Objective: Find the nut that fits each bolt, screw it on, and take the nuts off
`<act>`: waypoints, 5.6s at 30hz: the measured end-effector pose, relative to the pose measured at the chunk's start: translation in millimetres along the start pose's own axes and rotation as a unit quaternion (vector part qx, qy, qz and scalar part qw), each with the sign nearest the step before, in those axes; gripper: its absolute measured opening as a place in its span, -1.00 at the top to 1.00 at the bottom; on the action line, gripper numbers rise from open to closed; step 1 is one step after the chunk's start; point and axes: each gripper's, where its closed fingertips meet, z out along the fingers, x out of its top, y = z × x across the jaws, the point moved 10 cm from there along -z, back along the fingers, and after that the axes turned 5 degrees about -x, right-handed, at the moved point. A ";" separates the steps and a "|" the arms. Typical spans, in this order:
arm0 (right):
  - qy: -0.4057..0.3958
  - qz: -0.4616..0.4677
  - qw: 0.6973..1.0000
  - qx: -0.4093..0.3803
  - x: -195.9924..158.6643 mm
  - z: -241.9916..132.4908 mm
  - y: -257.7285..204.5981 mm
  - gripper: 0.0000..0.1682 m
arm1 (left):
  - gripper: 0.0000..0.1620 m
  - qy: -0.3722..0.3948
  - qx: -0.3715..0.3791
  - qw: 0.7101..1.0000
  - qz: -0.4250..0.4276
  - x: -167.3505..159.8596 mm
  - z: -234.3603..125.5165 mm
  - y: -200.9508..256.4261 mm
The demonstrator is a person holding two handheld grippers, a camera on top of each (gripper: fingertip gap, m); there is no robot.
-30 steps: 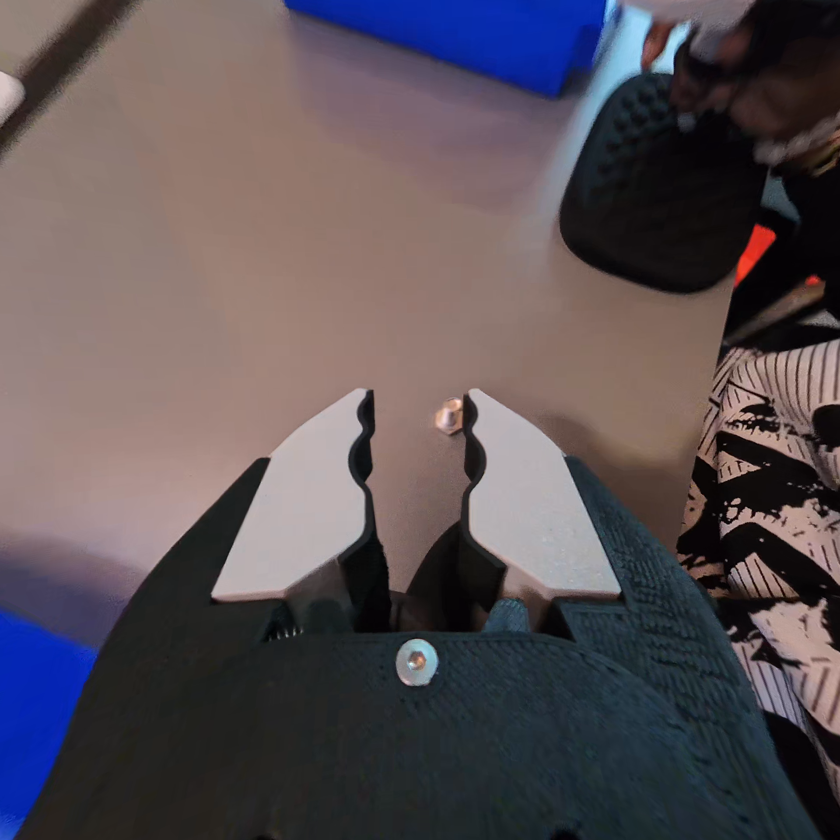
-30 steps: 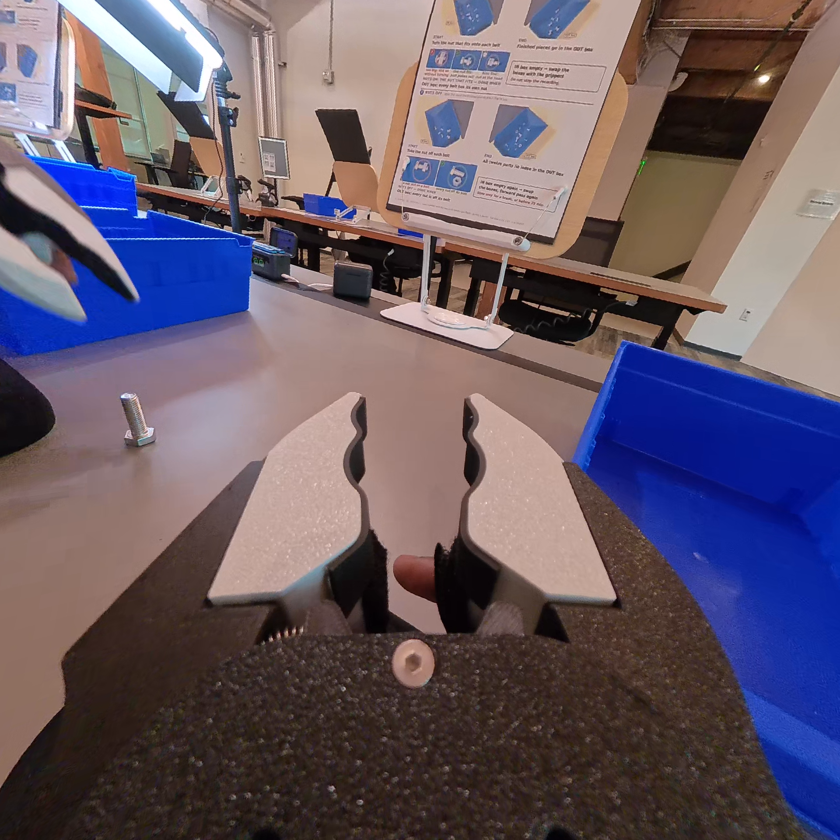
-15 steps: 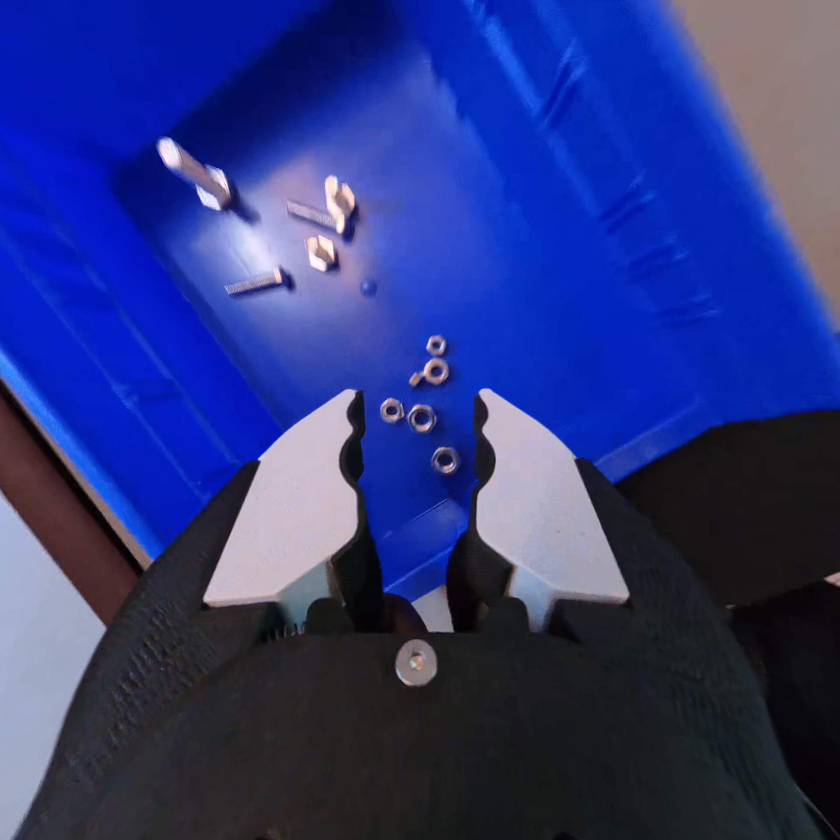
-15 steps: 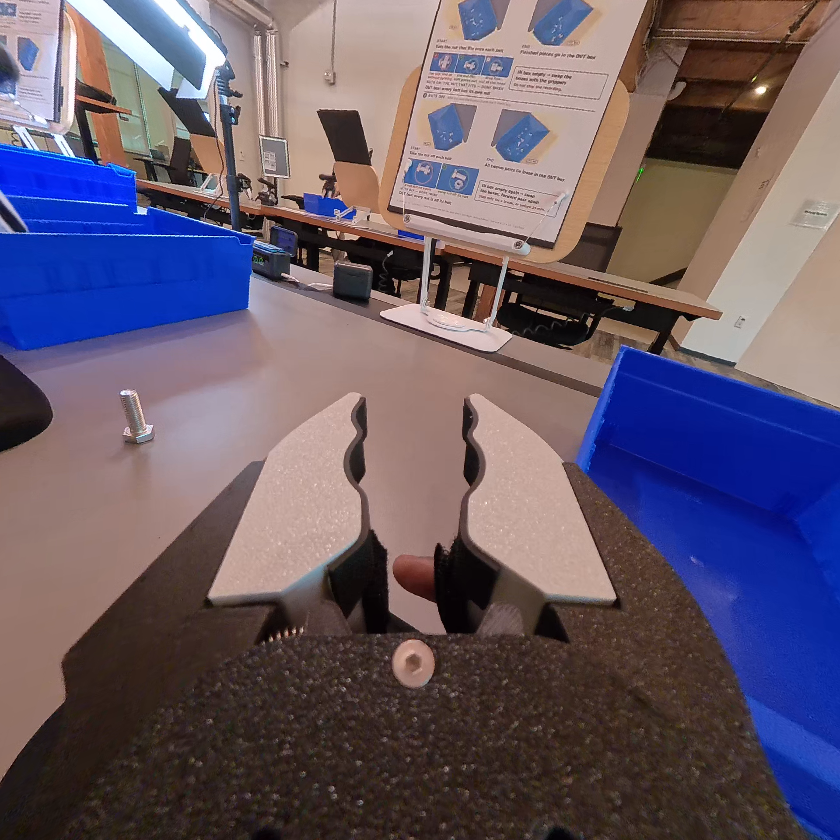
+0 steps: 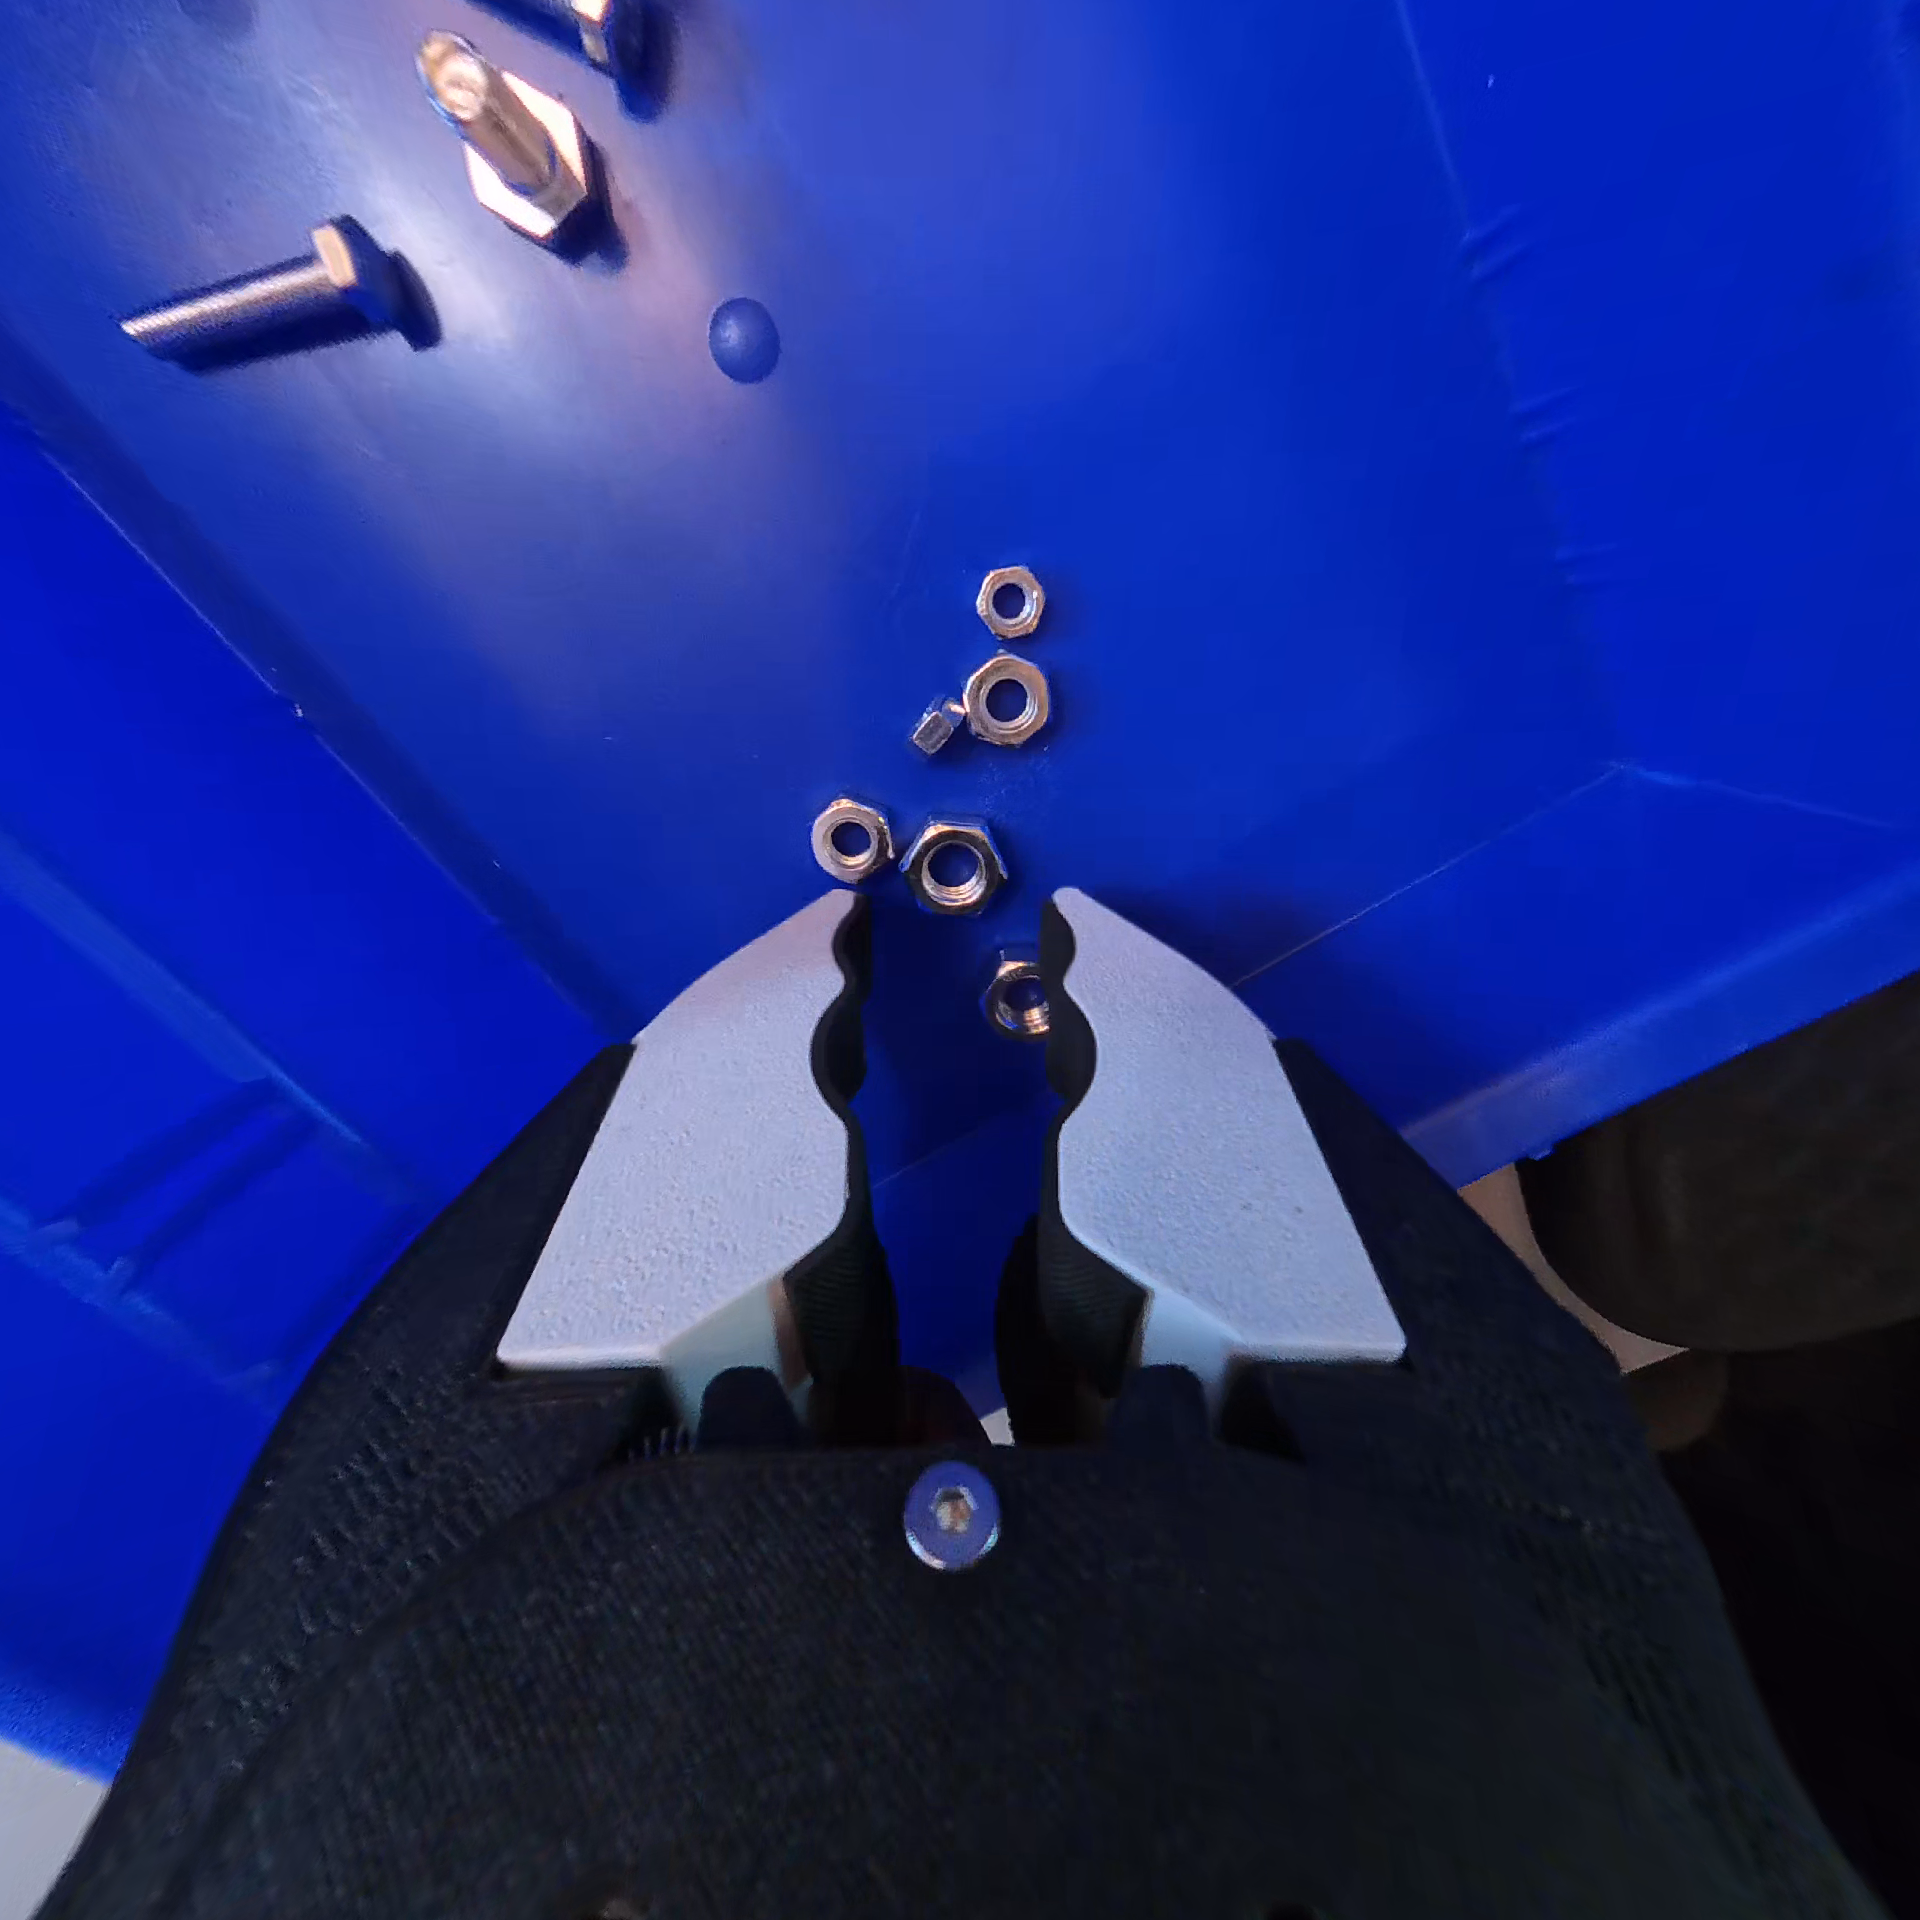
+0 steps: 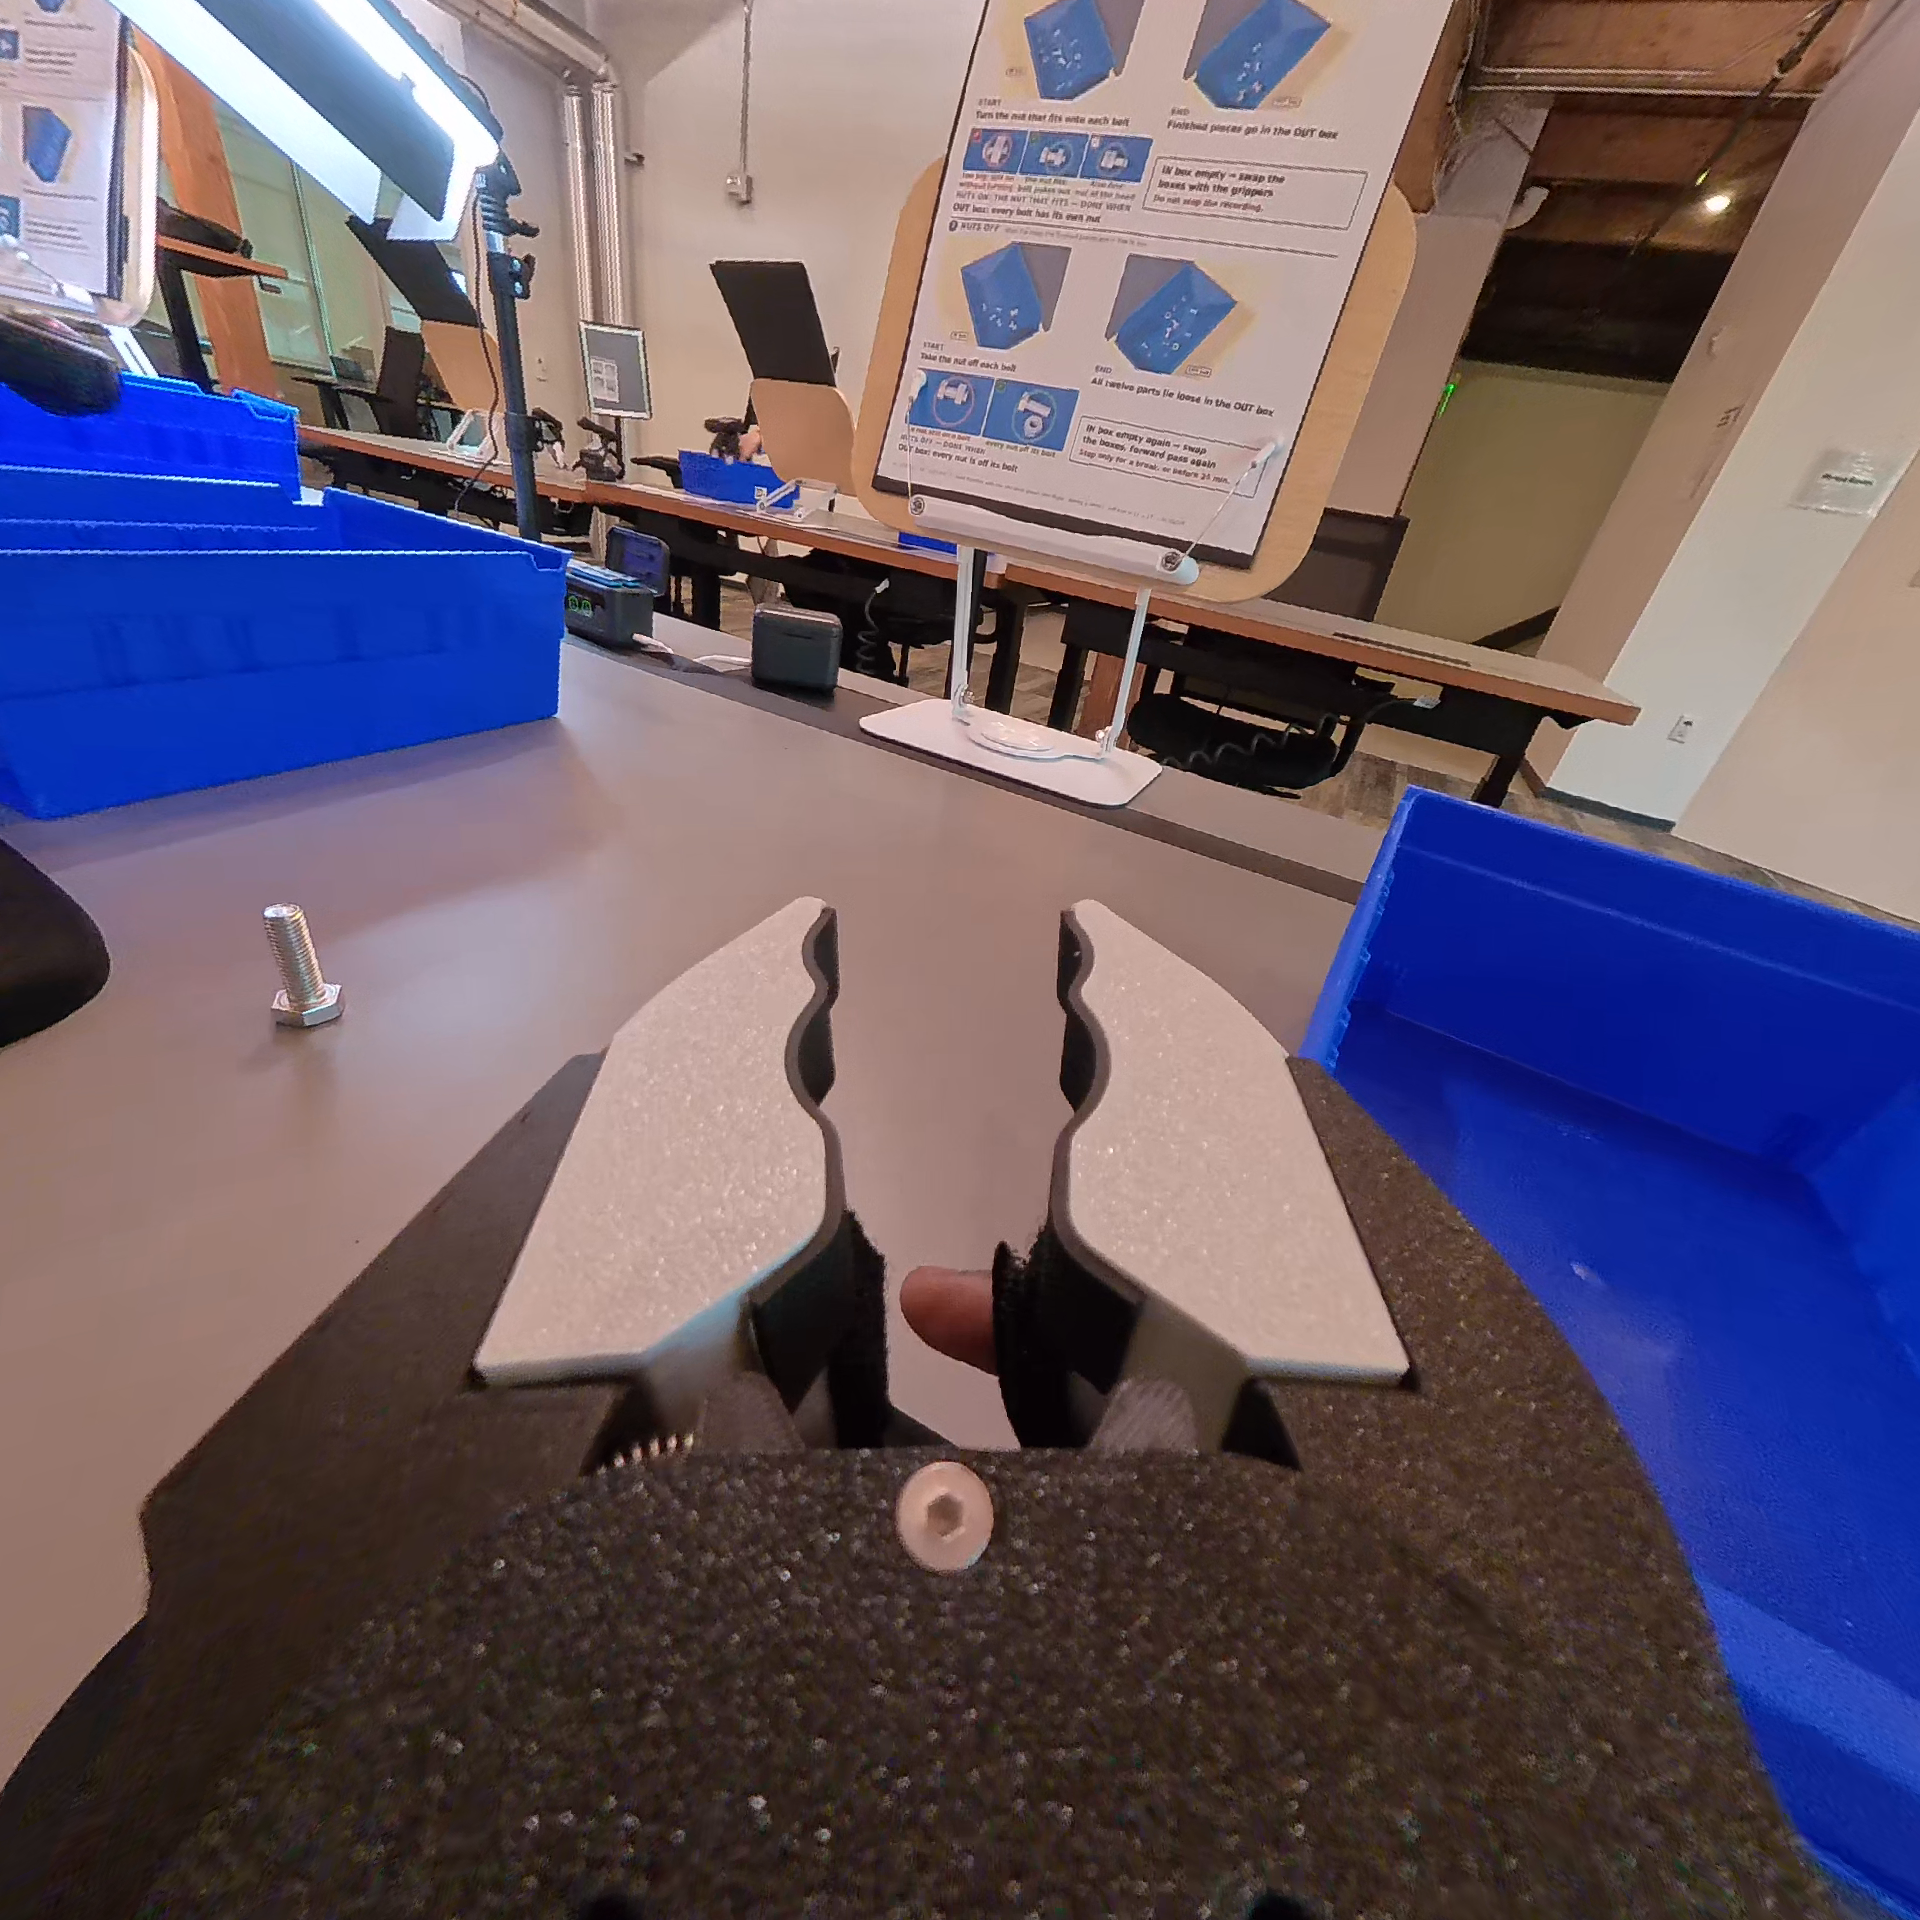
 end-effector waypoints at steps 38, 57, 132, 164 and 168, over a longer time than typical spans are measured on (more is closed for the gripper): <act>0.002 -0.013 1.000 -0.002 -0.2 0.8 -2.0 0.51 | 0.78 0.224 0.027 0.940 0.256 27.1 -102.6 136.5; 0.015 -0.007 1.000 -0.001 -0.1 -1.6 -1.1 0.52 | 0.78 0.065 -0.062 0.862 0.500 83.6 35.1 328.8; -0.144 0.019 0.900 0.412 86.5 67.4 -128.2 0.88 | 0.77 0.549 -0.209 0.746 0.313 26.4 24.4 277.1; -0.333 -0.334 0.645 0.601 -2.8 105.8 -132.5 0.74 | 0.77 0.526 -0.286 0.743 0.300 24.1 28.3 256.9; -0.337 -0.328 0.645 0.603 -4.7 106.1 -133.7 0.79 | 0.77 0.524 -0.287 0.742 0.303 23.8 28.7 257.6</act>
